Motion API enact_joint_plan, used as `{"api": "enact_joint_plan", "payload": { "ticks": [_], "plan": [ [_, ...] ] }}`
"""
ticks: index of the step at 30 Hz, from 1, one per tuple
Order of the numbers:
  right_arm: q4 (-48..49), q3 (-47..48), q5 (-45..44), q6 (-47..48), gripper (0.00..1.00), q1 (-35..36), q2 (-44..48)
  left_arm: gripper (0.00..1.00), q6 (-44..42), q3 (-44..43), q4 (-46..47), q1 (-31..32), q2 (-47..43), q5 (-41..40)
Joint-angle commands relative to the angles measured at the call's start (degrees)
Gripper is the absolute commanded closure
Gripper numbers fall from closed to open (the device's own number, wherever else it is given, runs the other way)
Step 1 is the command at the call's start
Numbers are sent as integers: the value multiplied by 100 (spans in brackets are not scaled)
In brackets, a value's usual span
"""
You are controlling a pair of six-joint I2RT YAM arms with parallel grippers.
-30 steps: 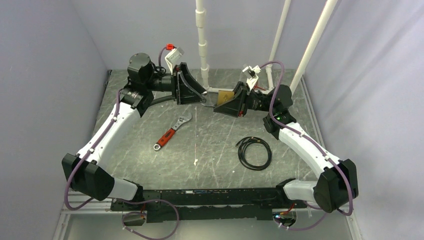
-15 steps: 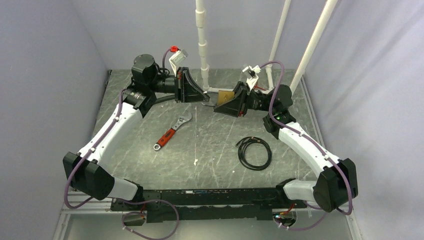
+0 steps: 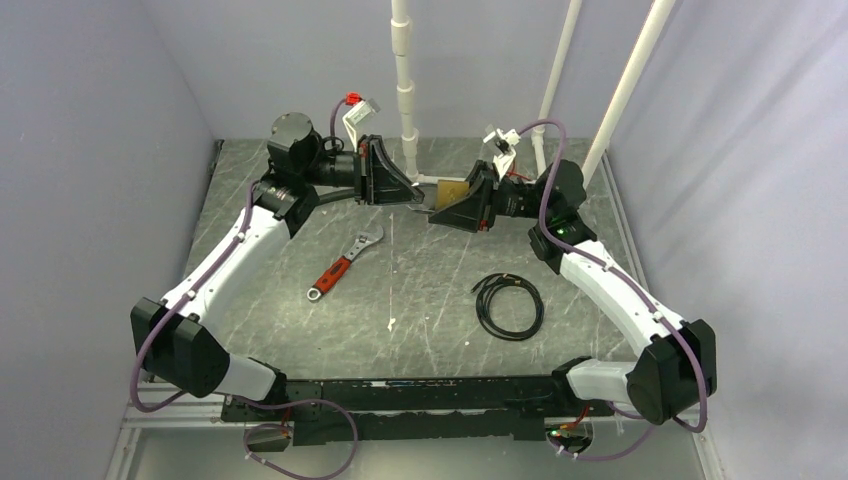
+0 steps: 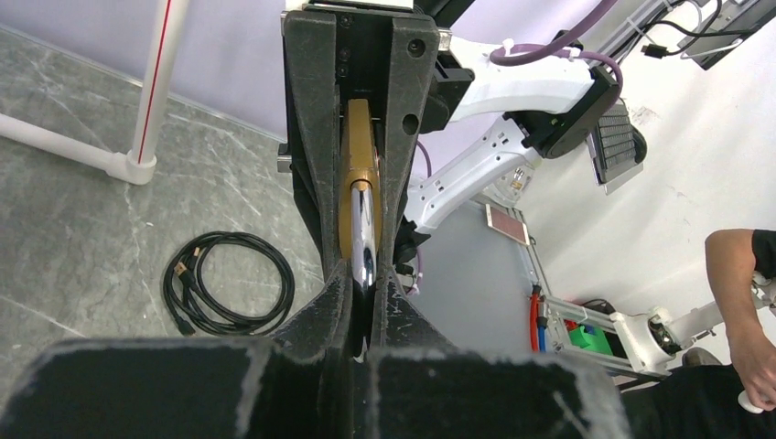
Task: Lock with the key
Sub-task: Lock the lock.
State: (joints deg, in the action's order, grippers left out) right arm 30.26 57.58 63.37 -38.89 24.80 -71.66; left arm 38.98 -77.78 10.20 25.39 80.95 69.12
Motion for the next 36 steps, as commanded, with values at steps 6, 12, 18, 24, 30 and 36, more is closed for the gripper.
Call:
{"api": "enact_joint_plan", "payload": {
  "ticks": [6,12,18,24,30,36],
  "plan": [
    [160,546,69,337,100,641,-208,100,-705,-228,-553,986,203,-318],
    [323,645,80,171,100,744,-338,100,-611,-86,-336,1090,259,-460],
    [503,671,68,24,100,857,-436,100,-510,-65,-97,1142,354,-504],
    [646,721,21,-96,100,937,-510,100,-502,34,15,1276,417,-555],
    [756,854,8,-182,100,998,-634,100,-453,189,154,1372,448,-605],
    [894,886,23,-272,100,1045,-721,100,-370,267,286,1416,468,-593]
  ]
}}
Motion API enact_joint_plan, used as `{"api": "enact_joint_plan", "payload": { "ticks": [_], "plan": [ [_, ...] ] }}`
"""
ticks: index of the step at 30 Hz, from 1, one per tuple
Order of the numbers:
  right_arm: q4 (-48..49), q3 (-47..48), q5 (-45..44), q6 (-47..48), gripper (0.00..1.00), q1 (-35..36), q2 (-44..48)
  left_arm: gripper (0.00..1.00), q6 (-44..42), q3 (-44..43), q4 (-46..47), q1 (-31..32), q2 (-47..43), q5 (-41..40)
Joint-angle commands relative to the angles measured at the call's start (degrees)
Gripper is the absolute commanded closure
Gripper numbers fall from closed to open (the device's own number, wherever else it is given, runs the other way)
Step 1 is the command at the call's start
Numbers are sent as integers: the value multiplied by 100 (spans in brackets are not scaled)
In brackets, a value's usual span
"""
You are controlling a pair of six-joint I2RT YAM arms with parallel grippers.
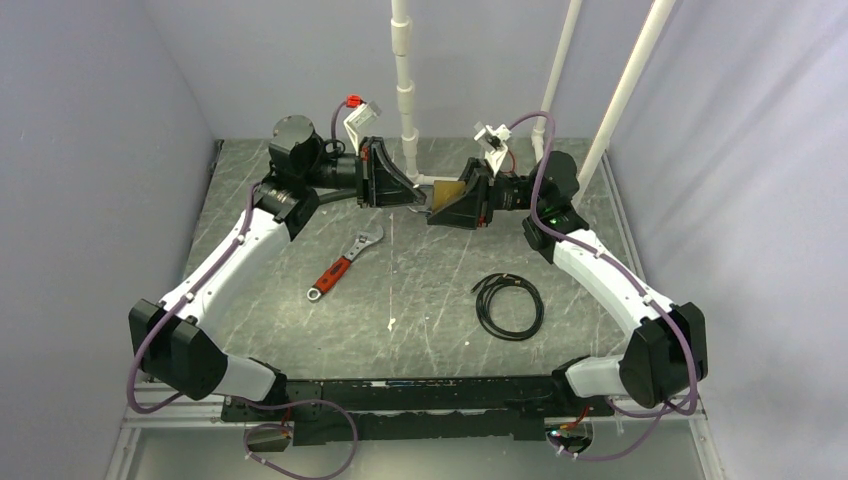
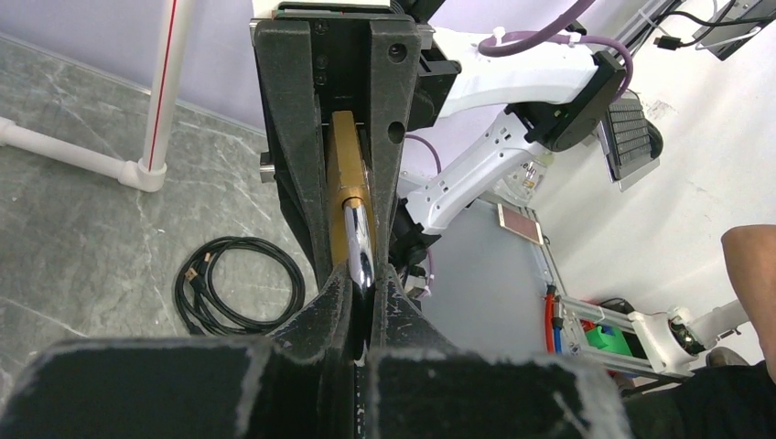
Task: Lock with the key
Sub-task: Lock the lock.
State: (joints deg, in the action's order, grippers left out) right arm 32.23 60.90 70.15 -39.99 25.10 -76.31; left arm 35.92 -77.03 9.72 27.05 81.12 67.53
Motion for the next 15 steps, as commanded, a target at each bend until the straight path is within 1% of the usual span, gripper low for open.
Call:
{"api": "enact_joint_plan", "payload": {
  "ticks": [1,4,6,9,11,13,14,15],
  "plan": [
    [655,558,-648,-119,100,1008,-249,100,-94,190,300,1246,434,-410],
    [441,508,-577,30,100,938,-188,100,-351,140,-112,1187,360,-354],
    [396,379,-539,33,100,811,-121,100,-476,122,-373,1009,299,-254],
    [287,166,-458,59,100,537,10,100,-589,112,-701,536,202,2],
    [18,46,-430,247,100,332,105,100,-701,55,-922,208,165,186],
    [-185,-74,-397,433,100,148,214,100,-1009,-40,-1434,-66,94,207],
    [-295,-114,-383,516,96,73,248,100,-1219,-81,-1625,-163,44,219],
    [-439,-145,-347,585,85,21,272,100,-1507,-117,-1795,-264,-1,256]
  ]
}}
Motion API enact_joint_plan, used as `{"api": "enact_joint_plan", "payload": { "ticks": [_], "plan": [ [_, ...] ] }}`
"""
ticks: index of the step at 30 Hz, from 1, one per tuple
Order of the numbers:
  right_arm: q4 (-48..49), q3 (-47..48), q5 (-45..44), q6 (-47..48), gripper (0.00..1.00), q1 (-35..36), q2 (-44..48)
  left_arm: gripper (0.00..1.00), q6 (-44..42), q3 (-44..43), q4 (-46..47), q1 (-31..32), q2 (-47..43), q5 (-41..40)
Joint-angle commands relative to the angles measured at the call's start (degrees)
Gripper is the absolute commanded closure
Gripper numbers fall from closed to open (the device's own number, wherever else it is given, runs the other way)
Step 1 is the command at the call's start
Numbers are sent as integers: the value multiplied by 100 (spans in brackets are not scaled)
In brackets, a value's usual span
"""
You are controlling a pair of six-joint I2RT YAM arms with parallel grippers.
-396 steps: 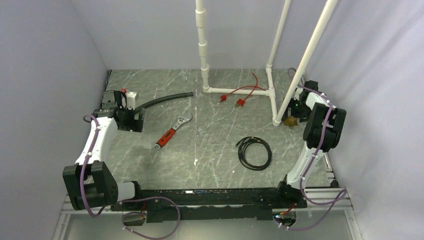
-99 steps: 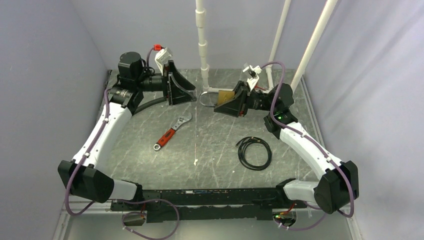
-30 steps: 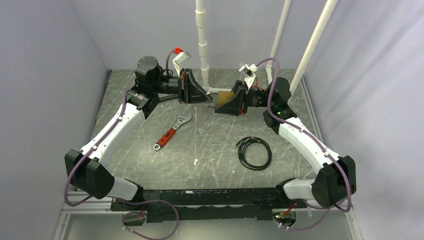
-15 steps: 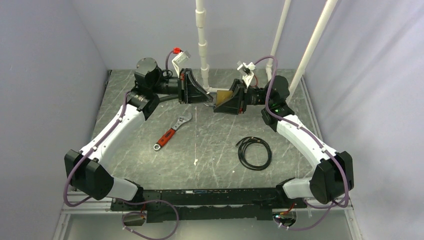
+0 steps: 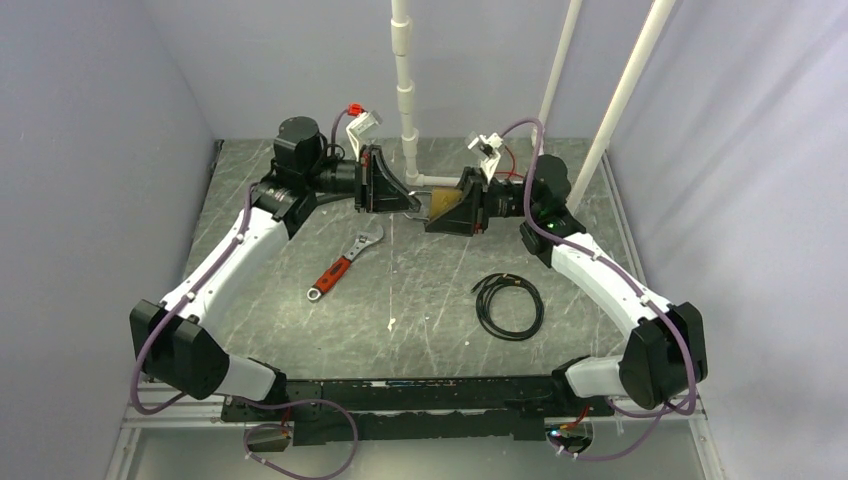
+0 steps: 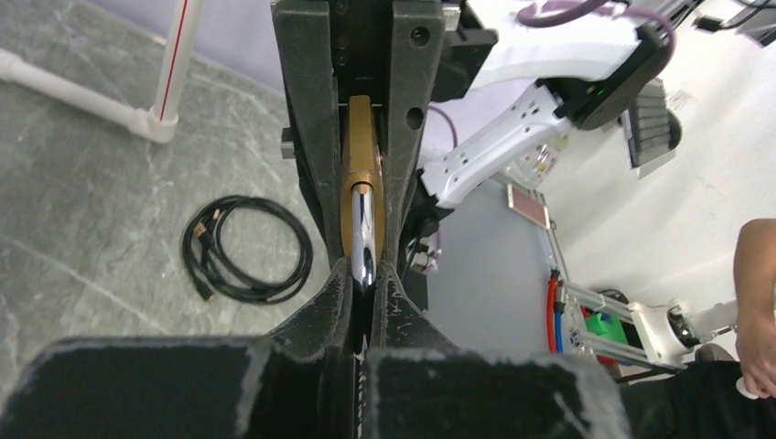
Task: Lock with the key
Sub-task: Lock the lock.
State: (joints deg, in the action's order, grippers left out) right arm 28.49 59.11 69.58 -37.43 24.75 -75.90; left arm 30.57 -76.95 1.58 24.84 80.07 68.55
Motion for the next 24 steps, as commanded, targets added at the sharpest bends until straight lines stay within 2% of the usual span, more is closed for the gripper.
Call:
{"api": "enact_joint_plan", "payload": {
  "ticks": [1,4,5,7,9,13,18,21,24],
  "plan": [
    [-142,25,-246,390,74,8,240,100,-1109,-170,-1158,-79,57,163],
    [-412,4,-182,600,47,-68,294,100,-1673,-337,-1680,-152,-15,180],
    [-498,8,-187,665,41,-79,321,100,-1752,-377,-1785,-162,-22,203],
    [-767,44,-175,858,32,-113,375,100,-1879,-423,-1961,-180,-32,289],
    [-1150,105,-144,1108,27,-176,456,100,-2065,-479,-2219,-190,-44,365],
    [-2409,315,61,2078,26,-371,604,100,-2775,-777,-3118,-199,-3,551],
    [-4664,719,187,3973,33,-514,704,100,-4242,-1122,-4452,-199,15,546],
    [-5089,724,227,4306,37,-515,765,100,-4655,-1268,-4981,-199,25,528],
    [-4948,607,203,4193,43,-503,865,100,-4770,-1282,-5088,-193,26,506]
  ]
}}
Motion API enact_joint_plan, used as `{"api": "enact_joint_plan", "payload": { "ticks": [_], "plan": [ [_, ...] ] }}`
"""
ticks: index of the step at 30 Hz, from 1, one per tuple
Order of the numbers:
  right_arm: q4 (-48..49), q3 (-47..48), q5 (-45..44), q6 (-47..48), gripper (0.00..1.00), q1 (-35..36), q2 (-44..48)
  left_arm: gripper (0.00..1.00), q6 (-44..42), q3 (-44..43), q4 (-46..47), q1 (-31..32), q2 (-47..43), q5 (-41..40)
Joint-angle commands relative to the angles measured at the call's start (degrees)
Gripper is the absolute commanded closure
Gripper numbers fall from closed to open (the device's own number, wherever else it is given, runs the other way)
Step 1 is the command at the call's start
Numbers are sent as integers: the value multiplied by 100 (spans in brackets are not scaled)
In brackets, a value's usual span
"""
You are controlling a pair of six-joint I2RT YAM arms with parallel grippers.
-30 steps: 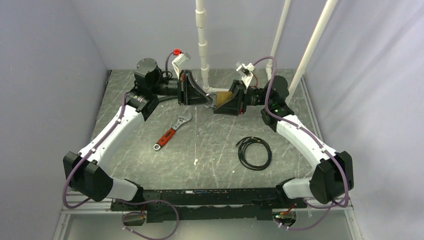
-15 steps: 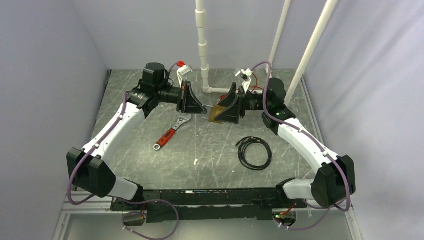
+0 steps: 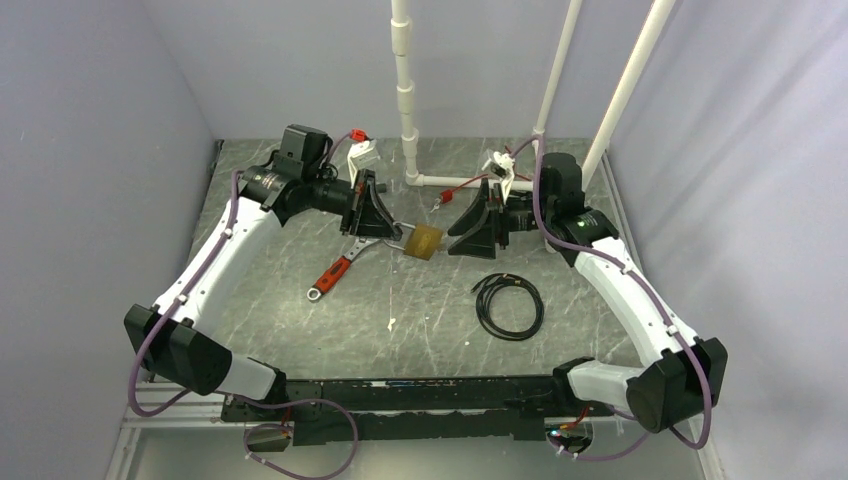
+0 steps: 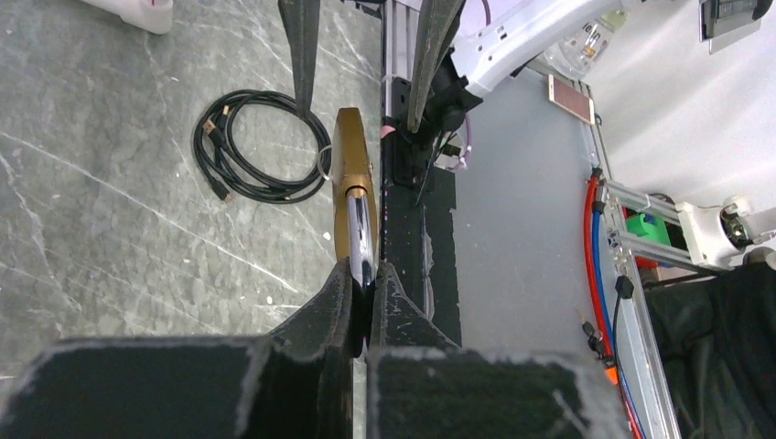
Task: Lock with the key
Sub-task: Lock the lock.
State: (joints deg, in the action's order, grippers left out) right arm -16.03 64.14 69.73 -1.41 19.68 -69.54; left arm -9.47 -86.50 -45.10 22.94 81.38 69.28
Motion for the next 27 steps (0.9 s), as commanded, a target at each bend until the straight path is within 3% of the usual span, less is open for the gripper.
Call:
{"api": "enact_joint_plan", "payload": {
  "ticks": [1,7,15,27],
  "plan": [
    [-406,69,172,532,45,25,244,100,-774,-312,-408,0,-113,429],
    [-30,-147,-115,340,56,378,263,100,-720,-271,-337,7,-106,530],
    [37,-275,-327,422,59,500,216,100,-714,-254,-351,44,-123,551],
    [-144,-275,-359,644,89,528,103,100,-607,-237,-260,35,-114,495]
  ]
}}
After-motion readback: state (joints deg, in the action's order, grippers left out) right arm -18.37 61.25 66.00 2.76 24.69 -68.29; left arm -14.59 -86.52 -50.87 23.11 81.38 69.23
